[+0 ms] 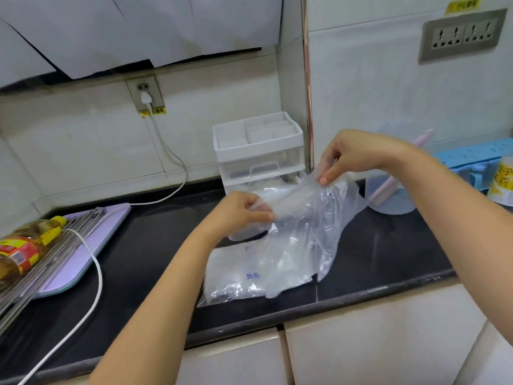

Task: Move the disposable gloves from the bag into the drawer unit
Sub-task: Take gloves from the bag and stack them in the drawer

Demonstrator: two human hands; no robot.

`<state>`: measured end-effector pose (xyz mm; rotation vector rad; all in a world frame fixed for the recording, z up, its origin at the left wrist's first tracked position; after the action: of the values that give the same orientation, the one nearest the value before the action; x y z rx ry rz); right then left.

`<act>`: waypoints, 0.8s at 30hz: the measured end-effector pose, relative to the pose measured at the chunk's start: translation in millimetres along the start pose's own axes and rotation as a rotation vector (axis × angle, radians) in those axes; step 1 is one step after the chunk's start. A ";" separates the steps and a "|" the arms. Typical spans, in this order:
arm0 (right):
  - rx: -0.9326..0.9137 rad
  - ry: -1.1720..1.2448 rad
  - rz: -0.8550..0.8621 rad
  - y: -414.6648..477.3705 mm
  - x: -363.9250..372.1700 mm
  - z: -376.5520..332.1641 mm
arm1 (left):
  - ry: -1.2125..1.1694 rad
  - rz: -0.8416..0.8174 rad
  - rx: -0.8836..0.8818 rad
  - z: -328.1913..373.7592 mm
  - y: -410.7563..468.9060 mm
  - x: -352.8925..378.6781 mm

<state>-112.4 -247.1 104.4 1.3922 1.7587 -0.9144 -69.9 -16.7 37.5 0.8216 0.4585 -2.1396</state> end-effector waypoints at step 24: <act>-0.150 -0.129 0.233 85.3 8.3 46.3 | 0.488 0.110 -0.041 -27.9 75.7 -41.1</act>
<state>-25.7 -268.3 65.3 1.3746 1.5006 -0.7156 20.0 -26.4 41.6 1.3189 0.6839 -1.8141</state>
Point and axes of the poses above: each hand's wrist, its own y-axis towards the middle knuckle, its own x-axis out of the palm, z = x × y, the point moved 2 cm from there along y, towards the middle knuckle, and after that the axes turned 13 degrees about -z, right-handed, at the moved point
